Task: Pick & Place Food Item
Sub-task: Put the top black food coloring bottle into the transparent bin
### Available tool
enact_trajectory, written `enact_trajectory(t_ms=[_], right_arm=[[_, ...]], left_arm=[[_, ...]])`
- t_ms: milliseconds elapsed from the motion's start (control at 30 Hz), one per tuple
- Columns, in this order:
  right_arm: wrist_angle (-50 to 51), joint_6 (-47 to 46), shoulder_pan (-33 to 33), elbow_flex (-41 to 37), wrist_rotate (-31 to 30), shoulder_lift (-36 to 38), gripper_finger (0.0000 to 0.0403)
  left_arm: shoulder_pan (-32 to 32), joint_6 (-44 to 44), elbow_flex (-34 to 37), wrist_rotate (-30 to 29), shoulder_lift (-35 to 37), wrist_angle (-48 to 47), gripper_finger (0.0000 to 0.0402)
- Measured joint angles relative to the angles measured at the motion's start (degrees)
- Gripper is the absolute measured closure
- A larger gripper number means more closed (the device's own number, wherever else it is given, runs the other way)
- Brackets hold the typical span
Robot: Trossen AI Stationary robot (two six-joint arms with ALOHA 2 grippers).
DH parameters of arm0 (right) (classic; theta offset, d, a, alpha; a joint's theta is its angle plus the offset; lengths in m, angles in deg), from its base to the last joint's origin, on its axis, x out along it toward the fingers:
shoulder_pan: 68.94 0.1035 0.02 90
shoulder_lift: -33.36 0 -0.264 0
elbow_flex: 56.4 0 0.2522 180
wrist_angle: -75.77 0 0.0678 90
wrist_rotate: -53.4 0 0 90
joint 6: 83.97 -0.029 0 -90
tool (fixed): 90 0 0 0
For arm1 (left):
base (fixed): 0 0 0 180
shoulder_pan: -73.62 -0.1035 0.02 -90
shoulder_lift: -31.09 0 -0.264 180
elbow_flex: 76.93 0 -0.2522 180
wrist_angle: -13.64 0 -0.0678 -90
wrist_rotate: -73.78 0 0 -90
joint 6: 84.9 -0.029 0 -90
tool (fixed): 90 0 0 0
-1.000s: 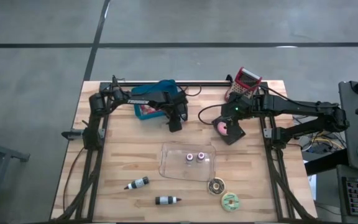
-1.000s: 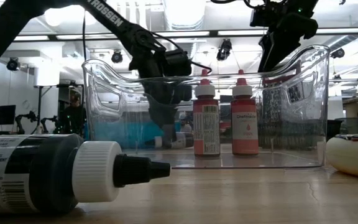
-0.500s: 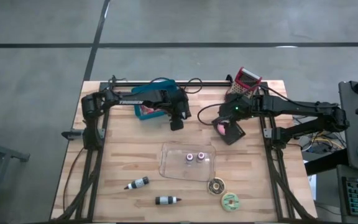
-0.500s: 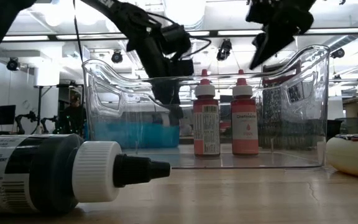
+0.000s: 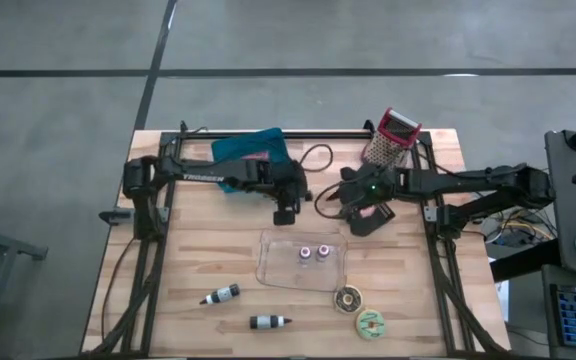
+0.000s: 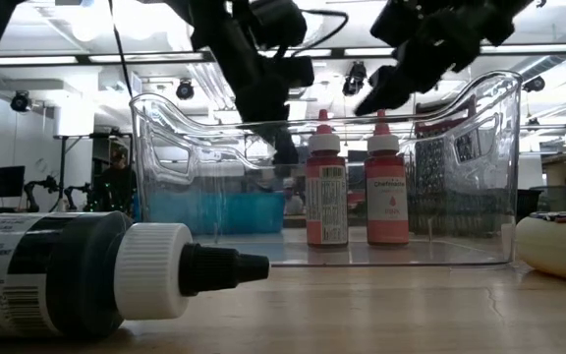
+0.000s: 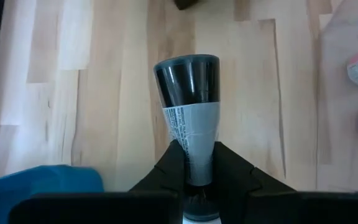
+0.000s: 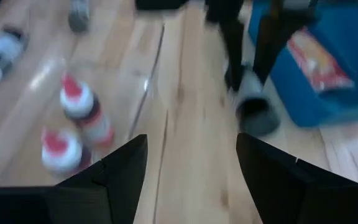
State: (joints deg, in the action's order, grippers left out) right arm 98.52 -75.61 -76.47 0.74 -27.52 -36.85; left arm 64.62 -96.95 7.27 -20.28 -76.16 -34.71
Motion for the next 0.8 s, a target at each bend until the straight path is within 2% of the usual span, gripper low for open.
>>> enact_trajectory(t_ms=[133,400,800], right_arm=[[-8.8,-1.4,0.3,-2.8,-0.1,-1.3,0.0161],[-17.8,-1.6,0.3,-6.7,-1.7,-1.2,0.0161],[-20.2,-1.1,0.3,-5.3,-0.8,-2.3,0.0161]], left_arm=[[1.7,0.1,0.0,-1.6,1.2,-0.3,0.0348],[5.2,0.3,0.8,-4.4,6.5,-0.6,0.0348],[8.7,0.9,1.8,-4.5,7.4,1.7,0.0349]])
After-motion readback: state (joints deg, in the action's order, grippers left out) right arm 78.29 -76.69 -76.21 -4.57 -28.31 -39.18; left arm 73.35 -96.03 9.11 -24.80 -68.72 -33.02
